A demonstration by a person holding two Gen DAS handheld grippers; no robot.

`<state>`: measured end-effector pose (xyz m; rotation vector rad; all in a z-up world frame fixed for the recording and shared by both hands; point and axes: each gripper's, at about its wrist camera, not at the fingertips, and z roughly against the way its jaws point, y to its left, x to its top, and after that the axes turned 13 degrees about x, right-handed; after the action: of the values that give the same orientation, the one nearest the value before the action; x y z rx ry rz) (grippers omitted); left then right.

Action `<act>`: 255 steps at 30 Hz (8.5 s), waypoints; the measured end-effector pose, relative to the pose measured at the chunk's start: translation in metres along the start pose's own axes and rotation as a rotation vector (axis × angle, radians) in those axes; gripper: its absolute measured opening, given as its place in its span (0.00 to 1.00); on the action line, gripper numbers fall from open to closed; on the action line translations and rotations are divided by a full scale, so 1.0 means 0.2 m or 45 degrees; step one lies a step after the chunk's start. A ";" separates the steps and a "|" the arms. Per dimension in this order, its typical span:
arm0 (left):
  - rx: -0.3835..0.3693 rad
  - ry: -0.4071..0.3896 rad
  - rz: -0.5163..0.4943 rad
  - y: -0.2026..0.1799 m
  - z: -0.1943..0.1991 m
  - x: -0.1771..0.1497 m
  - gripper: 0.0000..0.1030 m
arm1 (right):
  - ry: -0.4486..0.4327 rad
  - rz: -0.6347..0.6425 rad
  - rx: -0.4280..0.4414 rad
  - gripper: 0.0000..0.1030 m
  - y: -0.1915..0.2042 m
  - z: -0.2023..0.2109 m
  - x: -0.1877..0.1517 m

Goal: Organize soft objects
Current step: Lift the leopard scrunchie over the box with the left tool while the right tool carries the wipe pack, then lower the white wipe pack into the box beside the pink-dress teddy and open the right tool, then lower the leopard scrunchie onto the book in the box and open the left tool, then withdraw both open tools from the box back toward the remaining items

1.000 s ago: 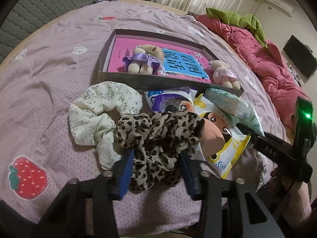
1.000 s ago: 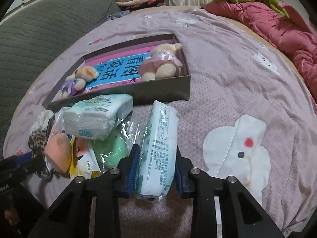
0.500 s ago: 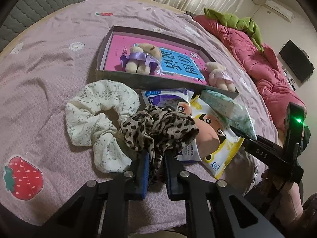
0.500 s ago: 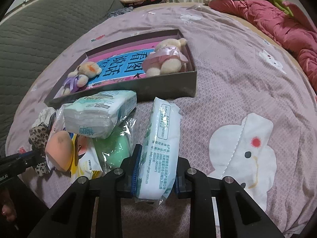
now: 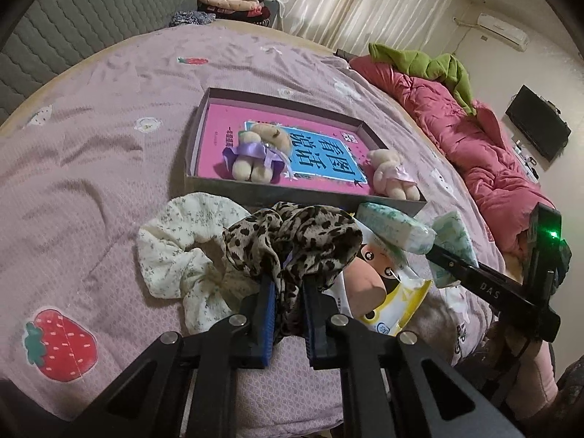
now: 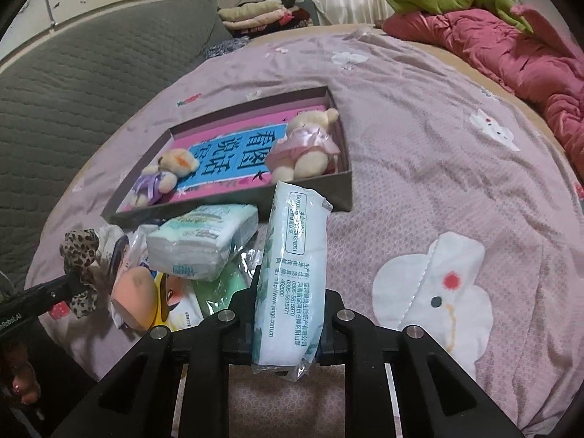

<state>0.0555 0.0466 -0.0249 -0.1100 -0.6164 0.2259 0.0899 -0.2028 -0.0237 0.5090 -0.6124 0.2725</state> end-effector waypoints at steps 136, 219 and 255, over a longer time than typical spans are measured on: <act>0.057 0.054 0.036 0.07 -0.48 0.56 0.13 | 0.126 0.128 0.274 0.22 0.09 -0.57 0.60; 0.179 -0.036 0.040 0.11 -0.40 0.59 0.45 | 0.109 0.350 0.013 0.55 0.12 -0.42 0.60; 0.164 -0.238 0.058 0.19 -0.17 0.62 0.57 | -0.275 0.328 0.023 0.72 0.13 -0.10 0.62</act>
<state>0.1680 0.1120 0.0104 0.0214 -0.7837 0.3219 0.1879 -0.1587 0.0472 0.4801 -0.8885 0.4713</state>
